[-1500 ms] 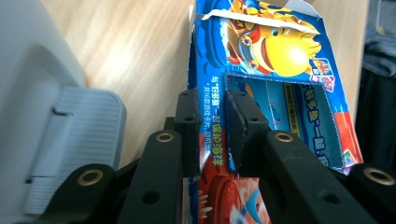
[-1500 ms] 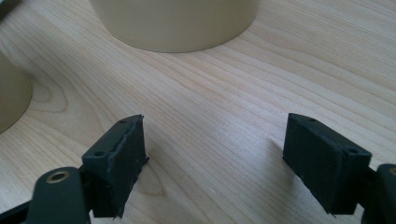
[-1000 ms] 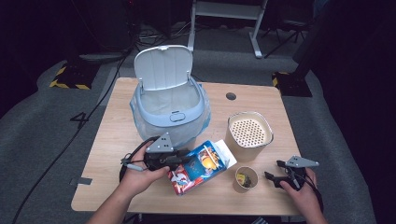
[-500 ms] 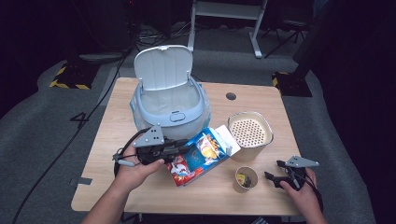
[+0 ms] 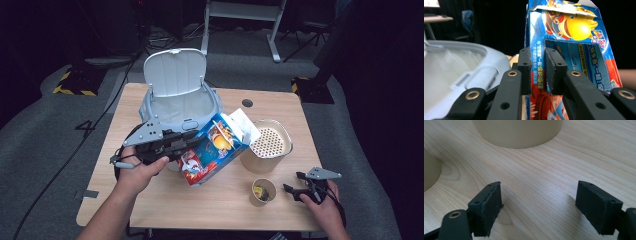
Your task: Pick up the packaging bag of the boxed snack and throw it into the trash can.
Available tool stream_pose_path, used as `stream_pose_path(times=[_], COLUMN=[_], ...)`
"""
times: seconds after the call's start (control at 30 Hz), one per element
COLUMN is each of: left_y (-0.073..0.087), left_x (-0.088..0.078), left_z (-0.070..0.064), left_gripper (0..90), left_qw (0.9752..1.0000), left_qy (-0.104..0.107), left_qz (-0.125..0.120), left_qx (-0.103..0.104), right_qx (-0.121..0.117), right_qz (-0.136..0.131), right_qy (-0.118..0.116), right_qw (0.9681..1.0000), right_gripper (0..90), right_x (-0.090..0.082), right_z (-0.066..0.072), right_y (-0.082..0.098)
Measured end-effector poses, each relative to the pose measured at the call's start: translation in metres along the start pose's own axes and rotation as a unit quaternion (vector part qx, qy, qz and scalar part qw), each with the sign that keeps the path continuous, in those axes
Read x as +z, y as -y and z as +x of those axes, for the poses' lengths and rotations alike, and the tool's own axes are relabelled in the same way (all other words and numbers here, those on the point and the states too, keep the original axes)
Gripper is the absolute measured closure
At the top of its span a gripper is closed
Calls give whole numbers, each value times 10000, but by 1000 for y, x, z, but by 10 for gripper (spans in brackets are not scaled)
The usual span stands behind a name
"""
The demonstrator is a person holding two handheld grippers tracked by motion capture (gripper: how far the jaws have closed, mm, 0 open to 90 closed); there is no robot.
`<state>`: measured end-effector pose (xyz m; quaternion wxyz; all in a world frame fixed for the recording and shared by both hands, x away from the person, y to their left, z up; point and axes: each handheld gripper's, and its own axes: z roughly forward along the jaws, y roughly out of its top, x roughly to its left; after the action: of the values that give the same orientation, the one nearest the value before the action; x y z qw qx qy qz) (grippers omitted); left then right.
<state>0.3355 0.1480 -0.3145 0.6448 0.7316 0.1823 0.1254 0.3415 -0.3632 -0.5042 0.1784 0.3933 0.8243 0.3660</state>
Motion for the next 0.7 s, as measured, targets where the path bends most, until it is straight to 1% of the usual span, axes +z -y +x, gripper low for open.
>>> stream_pose_path(times=[0.17,0.23,0.3,0.33,0.4,0.43,0.53,0.57,0.6,0.7], left_y=[-12,-16,-21,-23,-26,-27,-32,-33,-36,-43], left_x=[-7,-9,-11,-12,-15,-16,-19,-19,-20,-22], left_z=[5,7,9,10,12,13,15,16,17,21], left_gripper=[757,757,757,756,756,757,756,756,757,756], left_qw=[9996,9993,9989,9985,9971,9967,9955,9952,9944,9932], left_qy=[-149,-188,-307,-363,-500,-527,-658,-673,-737,-796], left_qz=[-251,-313,-351,-409,-563,-606,-682,-705,-753,-849], left_qx=[-54,-56,2,2,-90,-101,-64,-81,-60,-79], right_qx=[1,-1,-2,-3,-4,-1,0,-3,-3,-3], right_qz=[-1,1,0,1,0,1,1,2,2,2], right_qy=[0,3,-4,0,-3,-4,3,-1,-3,0], right_qw=[10000,10000,10000,10000,10000,10000,10000,10000,10000,10000], right_gripper=[214,214,215,214,214,214,214,214,214,214], right_x=[0,0,0,0,0,0,0,0,0,0], right_z=[0,0,0,0,0,0,0,0,0,0], right_y=[0,0,0,0,0,0,0,0,0,0])
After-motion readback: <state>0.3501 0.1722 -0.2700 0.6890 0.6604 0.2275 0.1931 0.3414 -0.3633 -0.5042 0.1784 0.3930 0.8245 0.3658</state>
